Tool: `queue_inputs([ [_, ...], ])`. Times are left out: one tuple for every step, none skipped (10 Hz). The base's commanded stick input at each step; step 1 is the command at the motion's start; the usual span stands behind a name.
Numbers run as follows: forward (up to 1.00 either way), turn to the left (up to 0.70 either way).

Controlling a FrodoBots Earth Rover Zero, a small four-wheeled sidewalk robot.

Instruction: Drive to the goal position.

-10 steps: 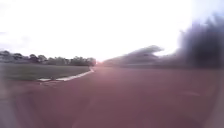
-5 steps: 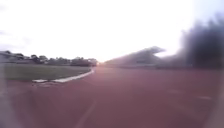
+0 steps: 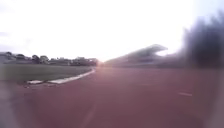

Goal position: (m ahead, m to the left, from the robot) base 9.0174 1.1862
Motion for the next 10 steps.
queue_inputs([
  [0.7, 0.0],
  [0.7, 0.0],
  [0.7, 0.0],
  [0.7, 0.0],
  [0.7, 0.0],
  [0.7, 0.0],
  [0.7, 0.0],
  [0.7, 0.0],
  [0.7, 0.0],
  [0.7, 0.0],
])
